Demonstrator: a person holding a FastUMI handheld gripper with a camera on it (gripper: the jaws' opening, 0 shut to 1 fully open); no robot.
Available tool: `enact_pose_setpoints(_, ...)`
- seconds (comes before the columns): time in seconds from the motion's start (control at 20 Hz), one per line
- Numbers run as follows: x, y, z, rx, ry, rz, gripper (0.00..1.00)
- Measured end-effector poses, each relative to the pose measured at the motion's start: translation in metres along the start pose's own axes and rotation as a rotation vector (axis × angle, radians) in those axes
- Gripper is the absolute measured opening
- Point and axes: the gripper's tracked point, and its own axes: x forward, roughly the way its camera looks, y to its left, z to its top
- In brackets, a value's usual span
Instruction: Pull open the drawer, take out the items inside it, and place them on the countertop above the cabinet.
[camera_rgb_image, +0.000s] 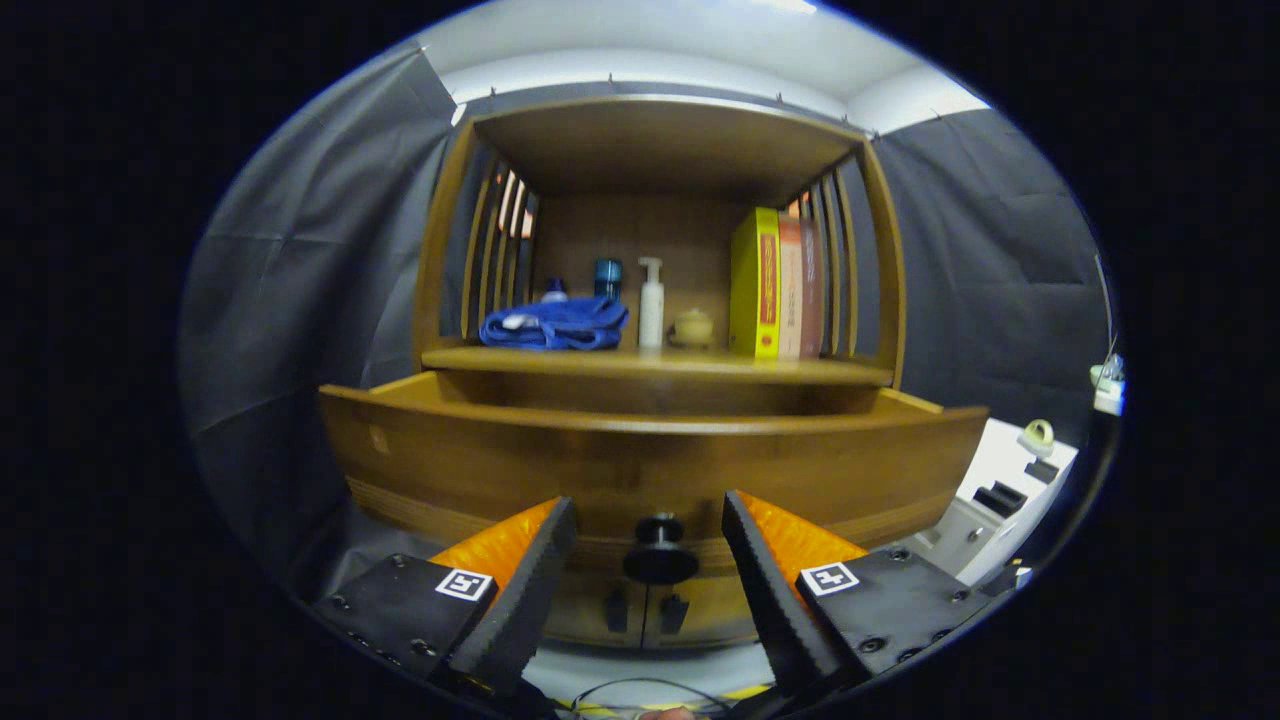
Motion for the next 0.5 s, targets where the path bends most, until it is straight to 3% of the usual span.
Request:
enact_pose_setpoints(0.2, 0.007, -0.015, 0.069, -0.013, -0.102, -0.019, 0.98)
enact_pose_setpoints(0.5, 0.072, -0.032, 0.121, -0.092, -0.022, 0.018, 0.98)
